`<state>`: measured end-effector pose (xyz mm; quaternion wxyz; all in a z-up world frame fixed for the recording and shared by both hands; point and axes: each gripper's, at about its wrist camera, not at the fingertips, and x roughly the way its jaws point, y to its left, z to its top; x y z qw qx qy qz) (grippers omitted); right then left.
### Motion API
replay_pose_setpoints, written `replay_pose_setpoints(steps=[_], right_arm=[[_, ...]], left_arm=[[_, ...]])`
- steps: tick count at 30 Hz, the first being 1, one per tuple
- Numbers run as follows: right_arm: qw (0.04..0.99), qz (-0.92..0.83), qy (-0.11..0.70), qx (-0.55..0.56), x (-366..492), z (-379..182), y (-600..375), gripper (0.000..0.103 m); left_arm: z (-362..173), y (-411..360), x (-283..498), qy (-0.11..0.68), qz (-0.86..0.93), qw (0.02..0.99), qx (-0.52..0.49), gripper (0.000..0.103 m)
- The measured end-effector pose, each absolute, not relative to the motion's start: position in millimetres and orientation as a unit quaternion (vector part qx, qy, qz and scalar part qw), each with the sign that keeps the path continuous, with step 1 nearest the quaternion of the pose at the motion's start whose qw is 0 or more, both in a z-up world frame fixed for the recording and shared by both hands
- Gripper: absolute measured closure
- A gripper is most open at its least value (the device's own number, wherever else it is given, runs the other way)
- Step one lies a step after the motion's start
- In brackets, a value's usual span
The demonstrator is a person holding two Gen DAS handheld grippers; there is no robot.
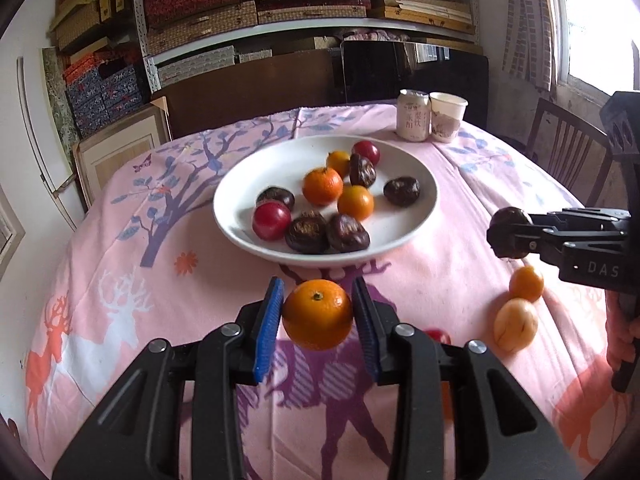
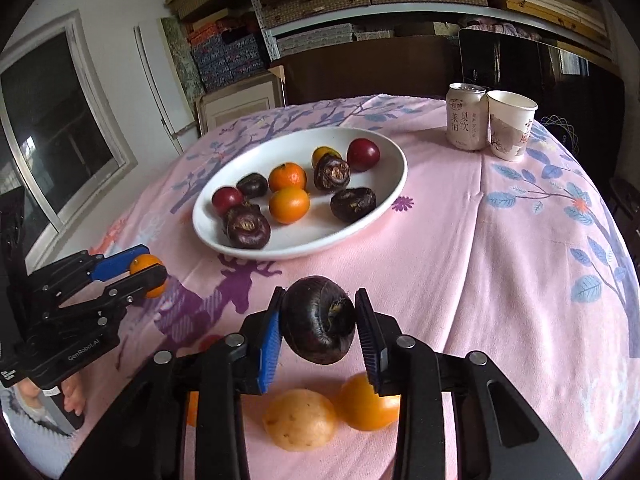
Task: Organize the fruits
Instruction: 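Carry both fruits onto the white plate and open both tools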
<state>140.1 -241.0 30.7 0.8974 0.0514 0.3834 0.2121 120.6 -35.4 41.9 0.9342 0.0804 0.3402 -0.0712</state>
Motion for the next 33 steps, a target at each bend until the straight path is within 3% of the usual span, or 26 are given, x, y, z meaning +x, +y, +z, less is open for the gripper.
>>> replay_pose_setpoints(steps=[6, 15, 17, 21, 25, 33], right_arm=[[0.895, 0.227, 0.366, 0.115, 181.9, 60.8, -234.8, 0.068], [0.866, 0.228, 0.412, 0.168, 256.7, 38.6, -214.7, 0.066], [0.857, 0.236, 0.418, 0.188, 261.1, 30.2, -216.0, 0.058], [0.861, 0.224, 0.414, 0.193, 259.3, 26.9, -222.4, 0.055], [0.866, 0.217, 0.406, 0.194, 249.5, 28.2, -228.3, 0.047], [0.876, 0.202, 0.385, 0.211, 221.4, 26.3, -249.1, 0.041]], left_arm=[[77.3, -31.4, 182.9, 0.33, -0.055, 0.941, 0.053, 0.068], [46.1, -18.9, 255.3, 0.379, -0.045, 0.924, -0.003, 0.066], [38.2, -11.5, 257.9, 0.384, -0.042, 0.922, -0.012, 0.046], [36.4, -7.5, 250.1, 0.381, -0.034, 0.924, -0.001, 0.04], [43.2, -6.6, 231.9, 0.354, -0.017, 0.935, 0.006, 0.02], [47.2, -20.1, 199.6, 0.318, 0.005, 0.947, 0.052, 0.009]])
